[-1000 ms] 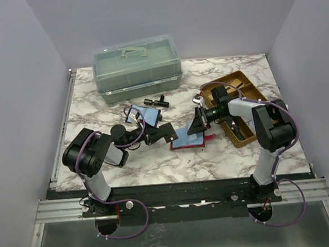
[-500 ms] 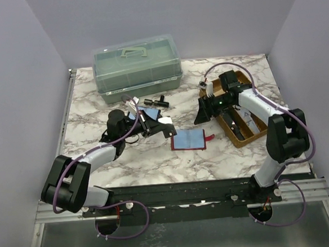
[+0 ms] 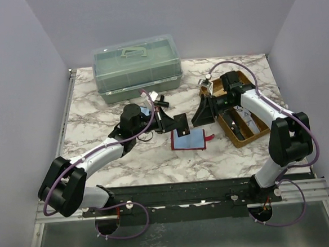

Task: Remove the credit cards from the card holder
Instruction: Place the credit card in the storage box.

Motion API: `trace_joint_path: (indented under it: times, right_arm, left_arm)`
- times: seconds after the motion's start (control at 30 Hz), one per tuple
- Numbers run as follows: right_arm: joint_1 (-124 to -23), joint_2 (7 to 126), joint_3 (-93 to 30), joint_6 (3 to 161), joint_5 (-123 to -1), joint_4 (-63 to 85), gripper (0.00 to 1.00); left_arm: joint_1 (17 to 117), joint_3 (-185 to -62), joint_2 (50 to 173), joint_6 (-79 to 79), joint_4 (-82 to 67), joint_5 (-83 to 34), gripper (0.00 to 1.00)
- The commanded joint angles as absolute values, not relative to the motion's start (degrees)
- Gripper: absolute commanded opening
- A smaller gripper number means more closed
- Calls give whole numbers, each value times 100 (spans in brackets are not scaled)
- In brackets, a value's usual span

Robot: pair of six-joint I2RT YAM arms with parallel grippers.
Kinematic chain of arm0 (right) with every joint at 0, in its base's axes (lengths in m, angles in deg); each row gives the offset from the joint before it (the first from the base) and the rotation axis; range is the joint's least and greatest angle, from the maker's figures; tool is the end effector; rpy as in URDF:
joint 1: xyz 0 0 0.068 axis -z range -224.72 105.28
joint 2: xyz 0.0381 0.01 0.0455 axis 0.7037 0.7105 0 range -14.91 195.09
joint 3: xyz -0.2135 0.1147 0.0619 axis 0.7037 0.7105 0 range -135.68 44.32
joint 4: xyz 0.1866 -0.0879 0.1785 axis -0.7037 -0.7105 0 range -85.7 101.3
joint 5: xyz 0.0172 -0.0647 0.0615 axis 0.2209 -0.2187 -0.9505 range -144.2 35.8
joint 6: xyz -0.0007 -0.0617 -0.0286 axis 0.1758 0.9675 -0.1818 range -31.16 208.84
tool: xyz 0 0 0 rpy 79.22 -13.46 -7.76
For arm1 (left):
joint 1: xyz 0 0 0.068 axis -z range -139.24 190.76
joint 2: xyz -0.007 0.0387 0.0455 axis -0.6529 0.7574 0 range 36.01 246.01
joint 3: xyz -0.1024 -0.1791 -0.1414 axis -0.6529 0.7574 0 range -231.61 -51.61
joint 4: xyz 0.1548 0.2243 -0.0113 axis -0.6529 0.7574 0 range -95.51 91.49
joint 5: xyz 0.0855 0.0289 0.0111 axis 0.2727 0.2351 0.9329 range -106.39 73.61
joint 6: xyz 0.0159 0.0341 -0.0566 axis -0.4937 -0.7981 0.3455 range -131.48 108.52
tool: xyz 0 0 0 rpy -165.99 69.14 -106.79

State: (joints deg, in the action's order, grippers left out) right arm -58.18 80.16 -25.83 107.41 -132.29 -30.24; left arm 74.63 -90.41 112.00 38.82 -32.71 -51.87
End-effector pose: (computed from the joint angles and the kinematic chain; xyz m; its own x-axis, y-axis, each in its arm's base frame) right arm 0.3121 0.1298 0.2210 -0.7088 -0.2372 -0.6643 -0.6898 0.0361 0.7231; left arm 0.2476 -0.2044 0.2187 -0.8064 -0.2134 -0.5516 0.4822 0.3028 -0.8221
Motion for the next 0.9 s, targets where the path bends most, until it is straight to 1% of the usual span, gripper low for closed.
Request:
trace_joint_path:
  times: [0.0,0.13,0.3,0.37,0.43,0.5,0.53,0.57,0.63,0.7,0.77,0.8,0.87]
  right_arm:
    - [-5874,8062,-2441,9999,-14060,-2432,76]
    - [-5957,8049,-2235,9255,-14344,-1790,70]
    - [-6143,8039,-2095,8733,-14449,-1366,57]
    - [-6176,8073,-2081,8546,-14485,-1222,50]
    - [-6184,8124,-2104,8396,-14605,-1099,37]
    - [-6186,8164,-2151,8346,-14750,-1055,15]
    - [-6177,8166,-2159,8333,-14760,-1032,6]
    - [-6171,8143,-2149,8331,-14686,-1013,2]
    - [-6113,8061,-2021,8242,-14513,-890,0]
    - [-5963,7982,-1979,8674,-14401,-1219,0]
    - [-5870,7961,-2361,10236,-13879,-2542,0]
    - [-5869,7980,-2621,10833,-13507,-3175,0]
    - [-5818,8037,-3083,11544,-12658,-3884,0]
  left_arm:
    - [7594,-9292,11230,3701,-3505,-4752,0]
    - [7674,-9337,11242,3784,-3713,-4666,0]
    - [7751,-9407,11359,3875,-3909,-4609,0]
    - [7762,-9452,11426,3913,-3986,-4637,0]
    - [7780,-9503,11483,3937,-4036,-4673,0]
    - [7785,-9512,11508,3955,-4069,-4680,0]
    - [7784,-9511,11506,3960,-4082,-4665,0]
    - [7785,-9500,11491,3976,-4084,-4619,1]
    - [7745,-9408,11369,4142,-4009,-4333,29]
    - [7669,-9213,11148,4196,-3906,-3974,52]
    - [7561,-8951,10844,4220,-3827,-3656,69]
    - [7463,-8804,10686,4264,-3795,-3524,76]
    - [7259,-8507,10370,4408,-3745,-3427,89]
